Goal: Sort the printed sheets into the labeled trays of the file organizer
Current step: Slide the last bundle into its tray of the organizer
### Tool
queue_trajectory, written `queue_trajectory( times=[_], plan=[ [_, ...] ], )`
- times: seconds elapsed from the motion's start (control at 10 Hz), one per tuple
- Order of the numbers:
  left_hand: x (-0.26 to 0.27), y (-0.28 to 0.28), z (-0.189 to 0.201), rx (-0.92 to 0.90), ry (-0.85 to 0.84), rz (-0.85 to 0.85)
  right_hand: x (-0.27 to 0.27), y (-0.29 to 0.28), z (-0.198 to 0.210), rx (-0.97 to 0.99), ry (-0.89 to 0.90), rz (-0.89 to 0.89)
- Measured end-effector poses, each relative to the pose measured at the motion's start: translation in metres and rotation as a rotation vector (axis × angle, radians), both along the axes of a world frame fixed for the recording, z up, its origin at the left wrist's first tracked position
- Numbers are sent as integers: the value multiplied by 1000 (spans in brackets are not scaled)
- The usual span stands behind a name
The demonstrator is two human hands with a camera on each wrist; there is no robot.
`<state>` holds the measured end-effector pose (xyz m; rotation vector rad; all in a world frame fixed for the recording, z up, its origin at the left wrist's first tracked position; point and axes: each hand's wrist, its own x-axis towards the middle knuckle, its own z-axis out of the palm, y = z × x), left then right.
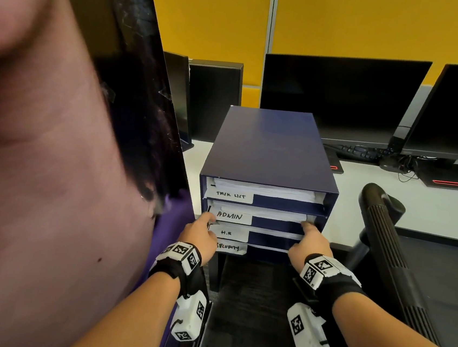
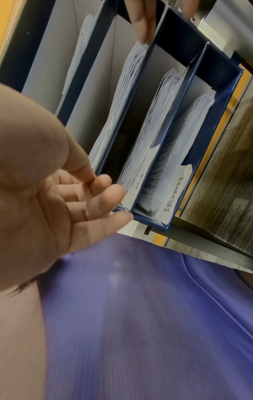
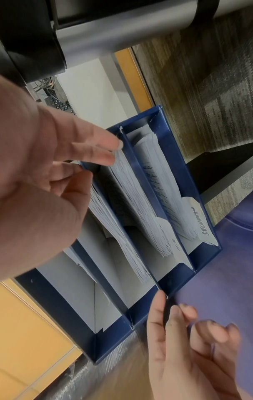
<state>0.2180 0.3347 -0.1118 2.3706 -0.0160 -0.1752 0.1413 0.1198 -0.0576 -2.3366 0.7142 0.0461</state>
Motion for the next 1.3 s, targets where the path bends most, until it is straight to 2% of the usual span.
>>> queue_trajectory(
  times=[0.1,0.3,0.4,0.6,0.8,1.1,1.3],
  plan=[
    [-2,6,-1,-3,-7,39,-2,-2,1,-20,-15,-40],
    [-10,4,-12,83,241,-73,-8,-1,-15,-13,192,-29],
    [-10,1,-20,97,287,-87,-2,0,-26,14,207,-21],
    [-2,-7,-38,66,329,-81,10,1,-43,53,184,3],
    [4,-10,-47,38,303,-77,15,-2,-50,21,205,8],
    [1,-7,-42,35,306,-96,19,-2,-52,67,251,8],
    [-8,6,-34,68,298,-95,13,2,-46,65,221,28]
  ],
)
